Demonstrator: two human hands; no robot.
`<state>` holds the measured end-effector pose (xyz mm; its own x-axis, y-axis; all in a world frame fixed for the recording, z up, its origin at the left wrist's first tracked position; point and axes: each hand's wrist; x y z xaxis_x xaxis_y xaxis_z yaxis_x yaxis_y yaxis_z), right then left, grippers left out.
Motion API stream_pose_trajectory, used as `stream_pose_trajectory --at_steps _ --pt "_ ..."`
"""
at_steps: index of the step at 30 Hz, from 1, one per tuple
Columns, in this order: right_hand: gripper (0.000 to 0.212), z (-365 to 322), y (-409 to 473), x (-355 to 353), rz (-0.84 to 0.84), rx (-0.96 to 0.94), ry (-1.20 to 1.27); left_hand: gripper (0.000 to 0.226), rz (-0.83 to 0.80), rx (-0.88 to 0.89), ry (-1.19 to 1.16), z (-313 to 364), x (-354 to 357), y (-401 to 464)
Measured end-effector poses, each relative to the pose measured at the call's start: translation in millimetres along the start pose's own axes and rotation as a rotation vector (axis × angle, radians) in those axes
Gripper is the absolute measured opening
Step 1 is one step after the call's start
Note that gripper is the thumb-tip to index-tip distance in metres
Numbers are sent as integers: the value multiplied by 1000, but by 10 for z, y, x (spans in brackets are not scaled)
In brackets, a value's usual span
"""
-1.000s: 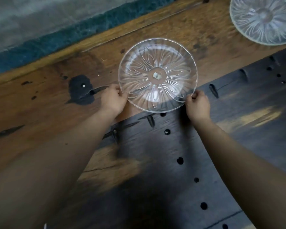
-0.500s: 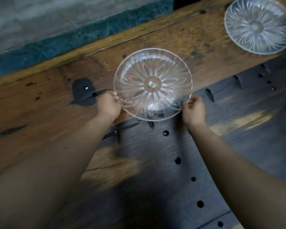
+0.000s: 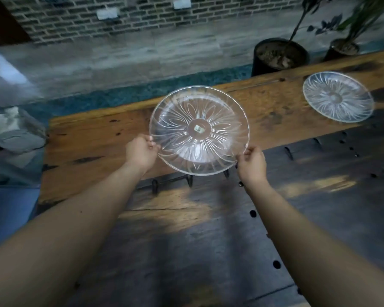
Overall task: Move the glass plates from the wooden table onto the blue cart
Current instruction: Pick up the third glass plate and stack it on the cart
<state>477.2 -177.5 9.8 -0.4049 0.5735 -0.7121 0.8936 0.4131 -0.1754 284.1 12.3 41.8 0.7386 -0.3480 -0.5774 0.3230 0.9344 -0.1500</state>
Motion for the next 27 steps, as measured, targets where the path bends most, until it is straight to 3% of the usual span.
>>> stream_pose_trajectory --at_steps 19,27 --pt "30 -1757 -2421 604 -35 -361 55 24 272 -15 -159 -1114 -2984 -1074" --pt "30 -2251 -2754 926 -120 -493 39 27 425 -69 -254 -1399 -3598 -1354"
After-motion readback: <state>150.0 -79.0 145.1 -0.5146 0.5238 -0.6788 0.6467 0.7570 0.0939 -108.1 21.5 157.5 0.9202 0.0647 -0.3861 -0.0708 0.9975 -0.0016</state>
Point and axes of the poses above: each hand's wrist, its own y-axis towards the middle knuckle, its own x-axis out of the palm, z = x × y, and after that the axes turned 12 degrees about -y, right-handed
